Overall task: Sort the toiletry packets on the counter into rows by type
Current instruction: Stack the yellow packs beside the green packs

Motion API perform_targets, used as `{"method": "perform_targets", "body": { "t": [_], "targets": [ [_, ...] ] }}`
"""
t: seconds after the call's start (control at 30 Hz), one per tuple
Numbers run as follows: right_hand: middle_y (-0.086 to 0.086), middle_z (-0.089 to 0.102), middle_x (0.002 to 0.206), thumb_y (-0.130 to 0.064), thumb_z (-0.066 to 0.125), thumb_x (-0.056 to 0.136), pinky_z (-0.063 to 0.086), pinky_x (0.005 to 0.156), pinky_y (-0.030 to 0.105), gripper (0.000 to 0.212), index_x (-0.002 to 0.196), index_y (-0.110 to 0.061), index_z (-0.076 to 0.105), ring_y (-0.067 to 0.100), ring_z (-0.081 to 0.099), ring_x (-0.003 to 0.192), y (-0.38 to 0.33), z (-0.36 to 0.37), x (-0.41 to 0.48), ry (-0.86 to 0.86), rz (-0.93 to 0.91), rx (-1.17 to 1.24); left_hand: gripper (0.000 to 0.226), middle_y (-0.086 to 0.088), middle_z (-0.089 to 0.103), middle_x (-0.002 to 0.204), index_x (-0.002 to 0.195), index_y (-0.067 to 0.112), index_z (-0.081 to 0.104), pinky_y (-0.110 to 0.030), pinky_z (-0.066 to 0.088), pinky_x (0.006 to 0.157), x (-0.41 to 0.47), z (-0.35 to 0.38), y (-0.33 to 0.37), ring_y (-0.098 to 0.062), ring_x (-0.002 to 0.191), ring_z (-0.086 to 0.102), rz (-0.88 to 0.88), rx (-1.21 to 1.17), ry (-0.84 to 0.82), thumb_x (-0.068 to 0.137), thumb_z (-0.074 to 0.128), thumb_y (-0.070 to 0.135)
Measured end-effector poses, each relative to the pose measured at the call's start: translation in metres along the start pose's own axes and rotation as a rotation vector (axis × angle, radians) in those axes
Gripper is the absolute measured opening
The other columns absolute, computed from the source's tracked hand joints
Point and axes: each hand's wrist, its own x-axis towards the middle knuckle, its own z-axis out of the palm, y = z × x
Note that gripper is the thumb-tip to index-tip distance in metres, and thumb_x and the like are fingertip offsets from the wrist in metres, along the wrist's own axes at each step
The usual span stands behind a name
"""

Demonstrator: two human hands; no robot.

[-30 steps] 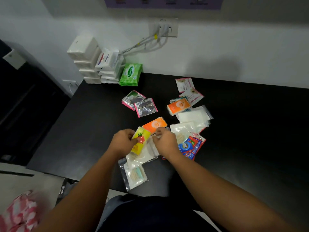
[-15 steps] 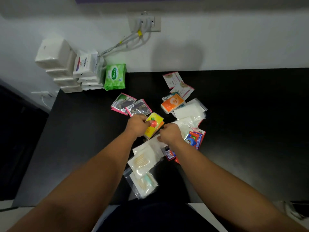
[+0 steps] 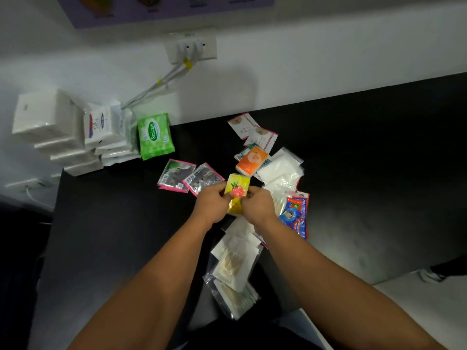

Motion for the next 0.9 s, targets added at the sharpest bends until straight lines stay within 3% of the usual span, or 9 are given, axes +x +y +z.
{"method": "perform_targets", "body": {
  "t": [0.13, 0.23, 0.33, 0.5, 0.63, 0.73, 0.8, 0.9],
  "targets": [
    [0.011, 0.072, 0.086, -0.009, 0.060, 0.090, 0.058, 0.076, 0.046, 0.019, 0.102, -0.014, 0.074, 0.028, 0.068, 0.082, -0.005, -0.011, 0.009, 0.065, -0.007, 0.173, 0.031, 0.010, 0.073, 0.104, 0.121, 0.031, 0.069, -0.032, 0.054, 0.083, 0.014, -0.002, 0.020, -0.011, 0.097, 0.068, 0.054, 0.006, -0.058, 0.093, 0.065, 0.017],
    [0.011, 0.074, 0.097, -0.003, 0.056, 0.093, 0.058, 0.083, 0.054, 0.027, 0.113, -0.013, 0.071, 0.030, 0.071, 0.091, -0.013, -0.021, 0.027, 0.040, 0.011, 0.347, 0.035, 0.009, 0.071, 0.104, 0.122, 0.024, 0.068, -0.034, 0.056, 0.085, 0.036, -0.002, 0.045, -0.016, 0.098, 0.068, 0.118, -0.001, -0.020, 0.091, 0.064, 0.009],
    [0.009, 0.074, 0.104, -0.001, 0.056, 0.094, 0.058, 0.088, 0.049, 0.031, 0.120, -0.011, 0.069, 0.029, 0.072, 0.095, -0.026, -0.031, 0.054, 0.043, 0.010, 0.432, 0.031, 0.003, 0.071, 0.102, 0.119, 0.019, 0.069, -0.032, 0.055, 0.083, 0.061, 0.001, 0.069, -0.018, 0.095, 0.068, 0.159, 0.045, 0.032, 0.089, 0.065, 0.012],
    [0.008, 0.073, 0.085, -0.010, 0.064, 0.089, 0.057, 0.067, 0.034, 0.014, 0.098, -0.009, 0.074, 0.023, 0.068, 0.078, -0.035, -0.043, 0.082, 0.043, 0.064, 0.308, 0.017, 0.004, 0.074, 0.090, 0.099, 0.024, 0.074, -0.034, 0.059, 0.078, 0.091, 0.016, 0.081, -0.015, 0.086, 0.070, 0.037, 0.080, -0.016, 0.087, 0.066, 0.015],
    [0.012, 0.070, 0.091, -0.008, 0.062, 0.086, 0.052, 0.065, 0.035, 0.018, 0.102, -0.006, 0.070, 0.023, 0.063, 0.078, -0.030, -0.043, 0.088, 0.019, 0.060, 0.204, 0.015, 0.003, 0.073, 0.089, 0.098, 0.025, 0.074, -0.038, 0.060, 0.080, 0.101, 0.027, 0.078, -0.017, 0.086, 0.070, -0.038, 0.121, -0.037, 0.088, 0.064, 0.019],
    [0.006, 0.064, 0.085, -0.005, 0.059, 0.087, 0.045, 0.057, 0.024, 0.018, 0.103, -0.003, 0.066, 0.018, 0.057, 0.076, -0.028, -0.042, 0.093, -0.019, 0.070, 0.265, 0.014, -0.001, 0.074, 0.091, 0.098, 0.023, 0.073, -0.043, 0.059, 0.085, 0.104, 0.031, 0.077, -0.020, 0.088, 0.070, -0.070, 0.142, -0.065, 0.089, 0.063, 0.024],
    [0.005, 0.063, 0.087, -0.003, 0.057, 0.087, 0.044, 0.059, 0.021, 0.020, 0.106, -0.002, 0.065, 0.016, 0.058, 0.078, -0.026, -0.040, 0.094, -0.044, 0.071, 0.301, 0.017, -0.003, 0.074, 0.092, 0.100, 0.022, 0.073, -0.045, 0.059, 0.086, 0.103, 0.032, 0.075, -0.021, 0.088, 0.070, -0.072, 0.114, -0.087, 0.089, 0.060, 0.022],
    [0.009, 0.066, 0.090, -0.003, 0.059, 0.086, 0.048, 0.064, 0.028, 0.021, 0.106, -0.004, 0.066, 0.019, 0.061, 0.082, -0.024, -0.039, 0.095, -0.055, 0.083, 0.357, 0.021, 0.000, 0.075, 0.092, 0.102, 0.026, 0.073, -0.042, 0.060, 0.085, 0.096, 0.033, 0.072, -0.018, 0.087, 0.071, -0.056, 0.041, -0.075, 0.086, 0.058, 0.022]
  ]
}}
